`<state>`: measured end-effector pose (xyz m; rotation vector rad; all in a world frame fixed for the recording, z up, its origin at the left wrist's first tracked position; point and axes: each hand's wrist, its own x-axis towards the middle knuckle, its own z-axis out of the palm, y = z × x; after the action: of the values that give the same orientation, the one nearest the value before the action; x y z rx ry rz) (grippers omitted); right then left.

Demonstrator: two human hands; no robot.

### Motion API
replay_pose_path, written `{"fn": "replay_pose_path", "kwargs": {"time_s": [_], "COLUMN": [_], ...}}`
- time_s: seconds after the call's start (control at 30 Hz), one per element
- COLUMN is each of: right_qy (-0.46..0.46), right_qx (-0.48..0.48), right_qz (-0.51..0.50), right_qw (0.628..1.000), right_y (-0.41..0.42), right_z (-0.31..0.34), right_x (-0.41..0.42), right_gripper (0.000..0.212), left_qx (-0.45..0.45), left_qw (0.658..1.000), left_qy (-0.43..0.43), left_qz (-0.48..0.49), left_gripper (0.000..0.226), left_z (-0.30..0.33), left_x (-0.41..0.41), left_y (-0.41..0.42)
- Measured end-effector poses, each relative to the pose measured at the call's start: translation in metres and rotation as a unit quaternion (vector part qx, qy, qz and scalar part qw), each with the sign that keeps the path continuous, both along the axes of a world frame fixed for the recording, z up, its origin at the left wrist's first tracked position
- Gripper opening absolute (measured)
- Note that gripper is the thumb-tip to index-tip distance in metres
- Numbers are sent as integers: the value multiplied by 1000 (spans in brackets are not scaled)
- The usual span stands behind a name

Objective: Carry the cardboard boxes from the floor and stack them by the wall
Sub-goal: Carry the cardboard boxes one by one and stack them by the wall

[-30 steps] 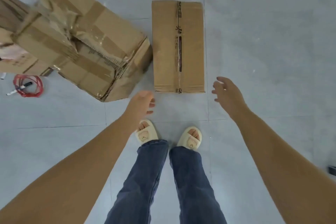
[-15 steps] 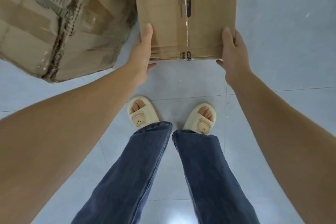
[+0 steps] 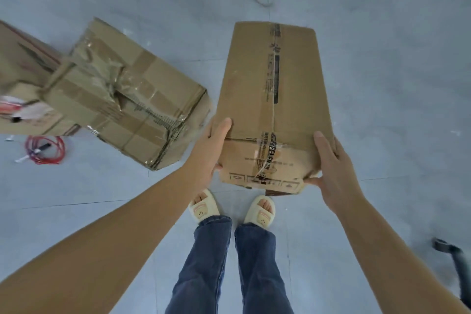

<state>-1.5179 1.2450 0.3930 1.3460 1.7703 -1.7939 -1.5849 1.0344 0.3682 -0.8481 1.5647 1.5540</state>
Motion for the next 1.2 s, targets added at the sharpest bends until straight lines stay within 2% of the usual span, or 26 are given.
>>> {"fn": "replay_pose_path", "kwargs": {"time_s": [0.1, 0.23, 0.37, 0.47, 0.57, 0.7, 0.9, 0.97, 1.07, 1.2], "right_qy": [36, 76, 104, 115, 123, 135, 104, 91, 95, 103], "right_qx": [8, 27, 19, 0, -20, -62, -112, -118, -111, -103], "right_qz": [22, 71, 135, 197, 265, 366, 506, 549, 618, 677], "right_qw": [999, 994, 985, 974, 956, 919, 849, 822, 773, 722], "right_y": [-8, -18, -32, -50, -67, -93, -155, -176, -205, -238], "right_z": [63, 143, 212, 246, 265, 278, 296, 303, 312, 325], "right_x": [-5, -12, -19, -11, 7, 34, 77, 92, 115, 145], "right_gripper": [15, 10, 8, 5, 5, 11, 57, 52, 25, 5], "left_qx": [12, 29, 24, 4, -21, -62, -106, -117, -126, -139], "left_qw": [1000, 997, 989, 976, 956, 908, 829, 802, 756, 703], "left_qy": [24, 42, 64, 69, 79, 92, 100, 102, 104, 111], "left_qz": [13, 58, 131, 206, 281, 403, 540, 578, 634, 689], "left_gripper": [34, 29, 34, 40, 31, 26, 15, 14, 18, 28], "left_z": [65, 146, 214, 248, 274, 299, 328, 336, 347, 358], "left_x": [-5, 8, 31, 66, 116, 187, 290, 323, 368, 415], "left_y": [-10, -25, -41, -54, -65, -76, -94, -97, -98, -99]}}
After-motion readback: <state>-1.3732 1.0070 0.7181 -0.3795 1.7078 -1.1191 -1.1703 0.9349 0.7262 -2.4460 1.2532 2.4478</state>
